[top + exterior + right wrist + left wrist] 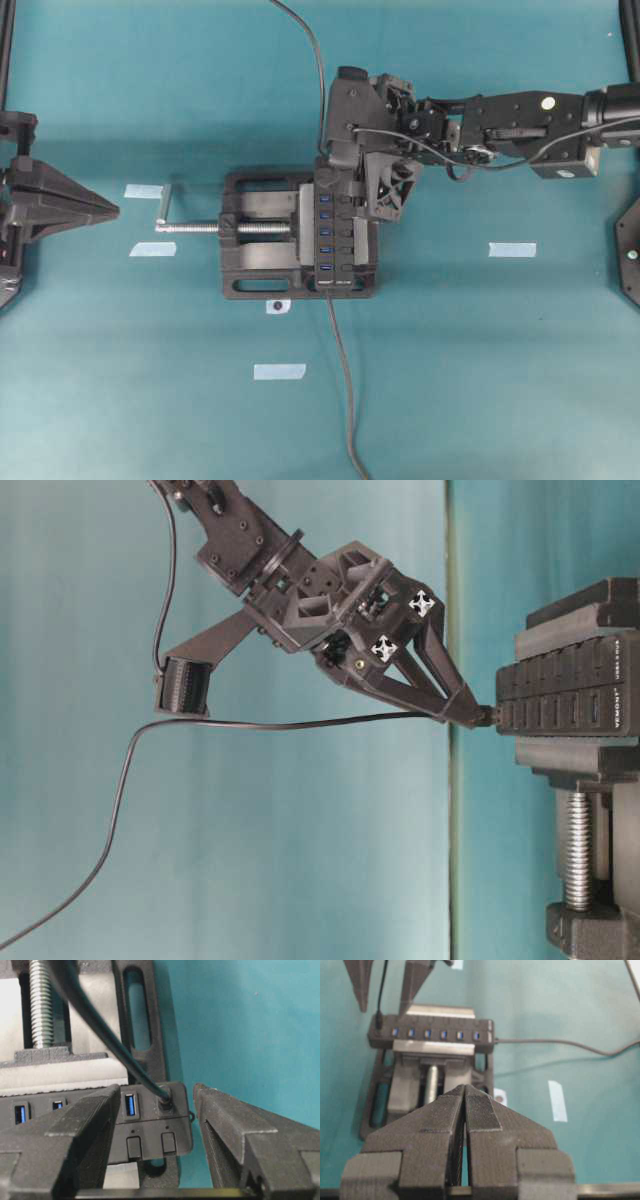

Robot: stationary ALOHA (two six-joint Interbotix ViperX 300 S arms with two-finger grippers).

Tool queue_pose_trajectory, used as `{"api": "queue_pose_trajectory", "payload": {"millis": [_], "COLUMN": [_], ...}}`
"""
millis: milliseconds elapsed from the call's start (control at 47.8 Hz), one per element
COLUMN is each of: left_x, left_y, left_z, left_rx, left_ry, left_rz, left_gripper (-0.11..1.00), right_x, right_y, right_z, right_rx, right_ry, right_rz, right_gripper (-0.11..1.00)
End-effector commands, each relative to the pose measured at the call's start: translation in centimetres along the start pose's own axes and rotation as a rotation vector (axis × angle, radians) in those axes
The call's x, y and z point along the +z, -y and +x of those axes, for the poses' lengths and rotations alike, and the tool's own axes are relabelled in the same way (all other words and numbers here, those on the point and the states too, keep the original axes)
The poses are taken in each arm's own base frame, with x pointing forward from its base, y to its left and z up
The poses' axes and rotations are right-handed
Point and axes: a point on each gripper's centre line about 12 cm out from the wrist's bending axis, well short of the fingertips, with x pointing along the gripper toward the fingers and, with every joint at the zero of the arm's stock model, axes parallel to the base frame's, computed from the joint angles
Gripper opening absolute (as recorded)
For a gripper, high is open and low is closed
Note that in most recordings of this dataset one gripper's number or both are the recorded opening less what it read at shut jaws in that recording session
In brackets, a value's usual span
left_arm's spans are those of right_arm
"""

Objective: Insert the USB into the front port of the fixed hub.
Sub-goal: 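Pull the USB plug out of the hub with the right gripper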

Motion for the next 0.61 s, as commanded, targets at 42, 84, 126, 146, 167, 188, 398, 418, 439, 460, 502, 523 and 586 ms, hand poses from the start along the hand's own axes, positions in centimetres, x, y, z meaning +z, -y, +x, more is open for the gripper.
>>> {"api": "queue_pose_trajectory", "payload": {"millis": [42, 84, 126, 146, 167, 188, 398, 418, 439, 460, 502, 523, 586], "left_x": [0.43, 0.47, 0.45, 0.45, 0.47, 0.47, 0.53, 0.53, 0.51, 0.53, 0.55, 0.48, 0.46], "left_y": [0.0, 0.01, 0.01, 0.0, 0.01, 0.0, 0.01, 0.01, 0.01, 0.01, 0.01, 0.0, 0.0], "left_z": [0.0, -0.03, -0.03, -0.03, -0.03, -0.03, -0.13, -0.13, -0.13, -0.13, -0.16, -0.14, -0.19], "left_rx": [0.001, 0.0, 0.0, 0.001, 0.0, 0.001, 0.0, 0.0, 0.0, 0.0, 0.0, 0.0, 0.0], "left_ry": [0.011, 0.014, 0.012, 0.012, 0.014, 0.014, 0.018, 0.018, 0.017, 0.018, 0.02, 0.018, 0.02], "left_rz": [0.001, -0.001, -0.001, 0.001, -0.001, 0.001, -0.001, -0.002, -0.002, -0.001, -0.002, -0.001, -0.001], "left_gripper": [0.0, 0.0, 0.0, 0.0, 0.0, 0.0, 0.0, 0.0, 0.0, 0.0, 0.0, 0.0, 0.0], "right_x": [0.91, 0.92, 0.97, 0.97, 0.92, 0.99, 1.17, 1.15, 1.21, 1.28, 1.21, 1.19, 1.19], "right_y": [0.11, 0.18, 0.19, 0.19, 0.18, 0.19, 0.21, 0.21, 0.22, 0.16, 0.22, 0.22, 0.21], "right_z": [-0.52, -0.52, -0.53, -0.53, -0.52, -0.53, -0.69, -0.69, -0.7, -0.71, -0.7, -0.7, -0.7], "right_rx": [-0.003, -0.005, -0.005, -0.005, -0.005, -0.005, -0.006, -0.006, -0.006, -0.005, -0.006, -0.006, -0.005], "right_ry": [0.03, 0.032, 0.032, 0.032, 0.032, 0.033, 0.039, 0.038, 0.039, 0.041, 0.039, 0.038, 0.038], "right_rz": [0.002, 0.001, 0.003, 0.003, 0.003, 0.003, 0.004, 0.003, 0.003, 0.002, 0.004, 0.004, 0.006], "right_gripper": [0.56, 0.54, 0.5, 0.48, 0.46, 0.44, 0.15, 0.13, 0.1, 0.09, 0.06, 0.05, 0.03]}}
